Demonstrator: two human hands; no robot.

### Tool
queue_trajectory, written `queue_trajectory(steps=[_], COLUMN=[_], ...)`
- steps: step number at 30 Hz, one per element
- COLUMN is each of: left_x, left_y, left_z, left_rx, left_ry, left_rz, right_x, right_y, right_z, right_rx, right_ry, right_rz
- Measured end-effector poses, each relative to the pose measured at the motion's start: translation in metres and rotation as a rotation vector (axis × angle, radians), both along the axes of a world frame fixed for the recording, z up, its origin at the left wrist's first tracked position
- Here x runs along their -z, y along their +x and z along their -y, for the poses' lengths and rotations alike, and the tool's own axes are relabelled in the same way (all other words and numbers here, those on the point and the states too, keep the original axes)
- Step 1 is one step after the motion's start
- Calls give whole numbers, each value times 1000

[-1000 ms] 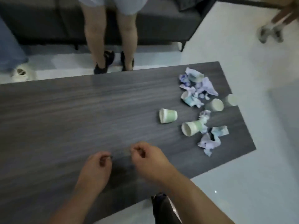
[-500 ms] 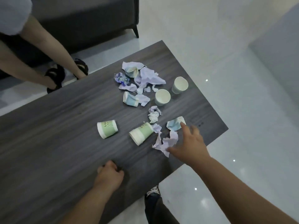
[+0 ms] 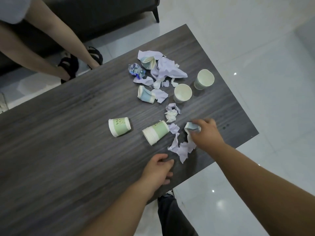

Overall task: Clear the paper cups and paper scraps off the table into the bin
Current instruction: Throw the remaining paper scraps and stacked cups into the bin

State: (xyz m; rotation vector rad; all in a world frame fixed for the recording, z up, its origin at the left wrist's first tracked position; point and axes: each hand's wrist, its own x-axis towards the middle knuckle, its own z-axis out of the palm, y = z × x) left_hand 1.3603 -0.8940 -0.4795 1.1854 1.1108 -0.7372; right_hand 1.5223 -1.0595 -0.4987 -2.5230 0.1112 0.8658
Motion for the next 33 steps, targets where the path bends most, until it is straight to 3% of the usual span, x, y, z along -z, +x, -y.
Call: queue_trajectory(steps=[3, 8, 13, 19, 24, 29, 33], left_x=[-6, -7, -9, 0, 1, -9, -24], left_y=[9, 18, 22, 17, 12, 12, 22], left_z=[7, 10, 18, 9, -3, -10, -13], left_rx=[-72, -48, -84, -77, -109, -118, -181], left_ry=[-58, 76, 50, 68, 71, 45, -32], left_rz=[7, 51, 24, 20, 8, 44, 149], right_x=[0, -16, -6, 4, 16, 16, -22], right_y=[0, -18, -43, -7, 7, 3, -8], right_z=[8, 16, 6, -14, -23, -8, -6], right_rx=[143, 194, 213, 414, 290, 573, 735], right_ry=[41, 139, 210, 124, 68, 204, 510], right_rz=[5, 188, -45, -46, -17, -102, -105])
